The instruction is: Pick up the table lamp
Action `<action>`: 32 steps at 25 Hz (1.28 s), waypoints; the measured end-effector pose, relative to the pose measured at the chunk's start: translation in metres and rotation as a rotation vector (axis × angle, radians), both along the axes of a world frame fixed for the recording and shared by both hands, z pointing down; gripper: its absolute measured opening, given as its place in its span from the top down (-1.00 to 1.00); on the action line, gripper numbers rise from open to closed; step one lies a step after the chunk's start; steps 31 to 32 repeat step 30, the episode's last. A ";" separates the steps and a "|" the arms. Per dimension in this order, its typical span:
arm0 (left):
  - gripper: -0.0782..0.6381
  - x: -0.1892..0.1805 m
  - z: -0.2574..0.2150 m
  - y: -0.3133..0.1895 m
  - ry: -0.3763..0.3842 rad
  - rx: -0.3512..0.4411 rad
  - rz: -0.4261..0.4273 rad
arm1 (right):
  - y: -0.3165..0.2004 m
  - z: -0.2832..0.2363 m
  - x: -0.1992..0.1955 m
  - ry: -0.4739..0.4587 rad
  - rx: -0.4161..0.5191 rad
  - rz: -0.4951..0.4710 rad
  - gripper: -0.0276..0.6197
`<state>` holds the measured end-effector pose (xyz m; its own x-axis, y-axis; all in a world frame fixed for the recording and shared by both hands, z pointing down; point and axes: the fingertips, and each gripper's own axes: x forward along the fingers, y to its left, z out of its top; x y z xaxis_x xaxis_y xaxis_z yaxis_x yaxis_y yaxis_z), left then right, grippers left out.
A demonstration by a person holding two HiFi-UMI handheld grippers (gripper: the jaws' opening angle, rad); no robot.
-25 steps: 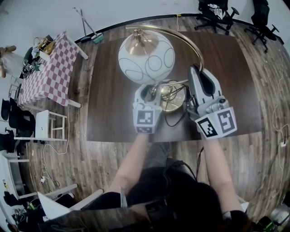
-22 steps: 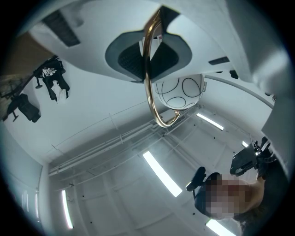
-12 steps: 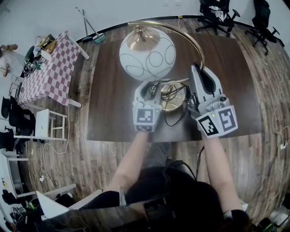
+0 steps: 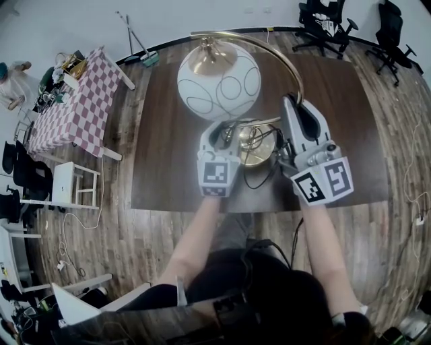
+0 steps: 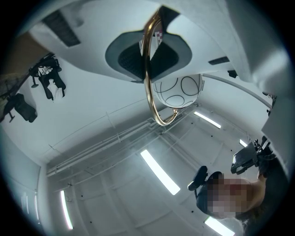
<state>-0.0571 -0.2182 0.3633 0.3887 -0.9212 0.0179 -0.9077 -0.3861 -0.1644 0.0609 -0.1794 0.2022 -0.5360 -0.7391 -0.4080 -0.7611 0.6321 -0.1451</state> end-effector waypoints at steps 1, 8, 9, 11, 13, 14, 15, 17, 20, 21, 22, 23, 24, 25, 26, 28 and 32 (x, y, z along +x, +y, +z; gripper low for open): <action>0.45 0.000 0.000 0.000 0.000 0.002 -0.001 | 0.001 0.000 0.000 -0.001 0.003 -0.002 0.83; 0.45 -0.001 -0.002 -0.001 0.001 0.017 -0.008 | 0.000 -0.003 0.000 -0.008 0.016 -0.012 0.83; 0.45 -0.001 -0.002 0.000 0.000 0.015 -0.010 | 0.001 -0.003 0.000 -0.008 0.017 -0.012 0.83; 0.45 -0.001 -0.003 0.001 -0.001 0.012 -0.013 | 0.001 -0.004 -0.001 -0.008 0.018 -0.014 0.83; 0.45 -0.001 -0.004 0.001 0.000 0.011 -0.014 | 0.001 -0.005 -0.001 -0.008 0.019 -0.014 0.83; 0.45 -0.001 -0.004 0.001 0.001 0.012 -0.014 | 0.002 -0.006 -0.001 -0.009 0.020 -0.014 0.83; 0.45 -0.001 -0.004 0.001 0.001 0.013 -0.014 | 0.001 -0.006 -0.001 -0.009 0.021 -0.013 0.84; 0.45 -0.002 -0.003 0.001 0.003 0.018 -0.014 | 0.001 -0.006 -0.001 -0.010 0.022 -0.011 0.84; 0.45 -0.001 -0.002 0.002 0.007 0.014 -0.014 | 0.002 -0.005 -0.001 -0.009 0.022 -0.010 0.84; 0.45 -0.001 -0.002 0.002 0.007 0.011 -0.014 | 0.001 -0.006 -0.001 -0.008 0.021 -0.010 0.84; 0.45 -0.001 -0.002 0.002 0.008 0.008 -0.015 | 0.001 -0.007 -0.001 -0.007 0.021 -0.010 0.84; 0.45 -0.001 -0.002 0.002 0.008 0.007 -0.016 | 0.001 -0.007 -0.001 -0.006 0.020 -0.010 0.84; 0.45 0.000 -0.002 0.002 0.007 0.006 -0.016 | 0.001 -0.007 -0.001 -0.006 0.020 -0.010 0.84; 0.45 0.000 -0.001 0.002 0.007 0.005 -0.016 | 0.001 -0.006 -0.001 -0.005 0.020 -0.009 0.84; 0.45 0.000 0.000 0.002 0.006 0.003 -0.016 | 0.001 -0.006 -0.001 -0.005 0.020 -0.009 0.84; 0.45 0.000 0.001 0.003 0.007 0.001 -0.016 | 0.001 -0.006 -0.001 -0.004 0.021 -0.010 0.84; 0.45 0.000 0.001 0.004 0.009 0.000 -0.019 | 0.002 -0.006 -0.001 -0.005 0.021 -0.010 0.84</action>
